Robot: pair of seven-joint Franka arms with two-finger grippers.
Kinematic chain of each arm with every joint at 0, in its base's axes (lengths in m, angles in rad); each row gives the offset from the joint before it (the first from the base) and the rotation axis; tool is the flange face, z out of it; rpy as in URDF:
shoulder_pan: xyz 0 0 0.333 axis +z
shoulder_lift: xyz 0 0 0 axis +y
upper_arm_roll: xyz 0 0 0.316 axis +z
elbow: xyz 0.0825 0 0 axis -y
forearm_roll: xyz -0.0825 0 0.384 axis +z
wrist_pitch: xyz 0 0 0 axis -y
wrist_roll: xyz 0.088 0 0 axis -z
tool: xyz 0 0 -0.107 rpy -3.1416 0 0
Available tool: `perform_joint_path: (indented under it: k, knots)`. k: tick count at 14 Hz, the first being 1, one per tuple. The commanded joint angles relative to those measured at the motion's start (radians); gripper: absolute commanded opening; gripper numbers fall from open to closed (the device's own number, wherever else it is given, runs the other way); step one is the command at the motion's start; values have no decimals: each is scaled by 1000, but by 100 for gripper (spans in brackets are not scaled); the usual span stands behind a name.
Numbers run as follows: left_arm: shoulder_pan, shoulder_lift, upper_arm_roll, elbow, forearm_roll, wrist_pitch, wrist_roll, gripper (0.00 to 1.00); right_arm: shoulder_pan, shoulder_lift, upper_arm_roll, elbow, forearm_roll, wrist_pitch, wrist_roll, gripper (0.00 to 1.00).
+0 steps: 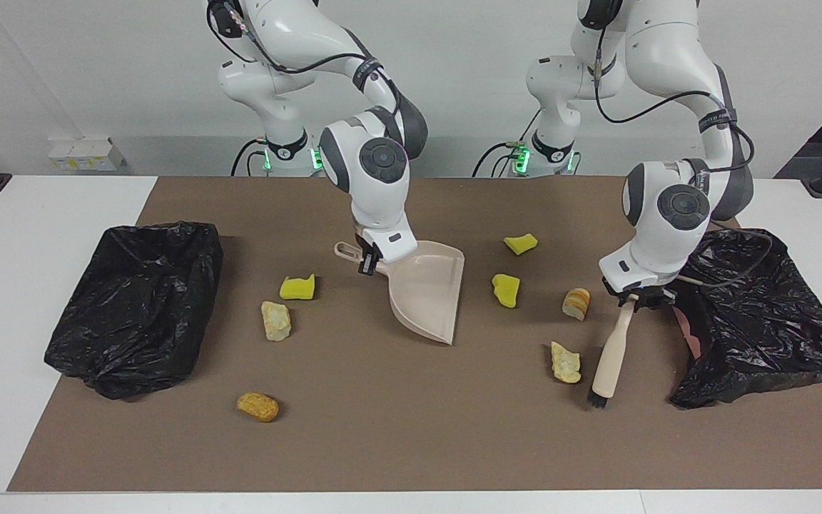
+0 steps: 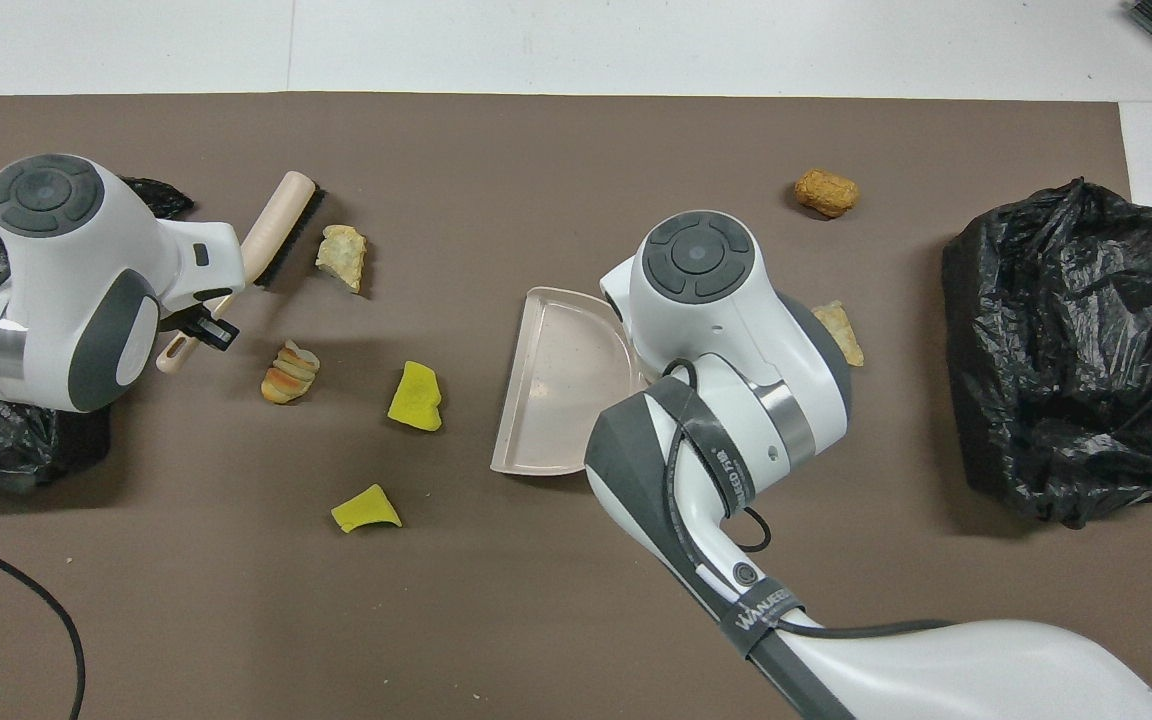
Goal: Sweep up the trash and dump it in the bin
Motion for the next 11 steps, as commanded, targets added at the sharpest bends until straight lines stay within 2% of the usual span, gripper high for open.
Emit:
perform_joint_path:
  k: [1,5,7,11]
  knots:
    - [-17,-26,-11,-45,20,-9,8,0,-3,-37,5,-72,-41,72,-77,0]
    - [-69,-78,-46,-131,17,-10,-20,0,4,-37,5,-80,-43,80,-94,0]
    - [-69,-118,-108,-212,16,8,-119,0,15,-34,5,-80,-44,85,-87,0]
    - [-69,-150,-263,-263,-26,-4,-192,0,15,-32,5,-80,-43,85,-84,0]
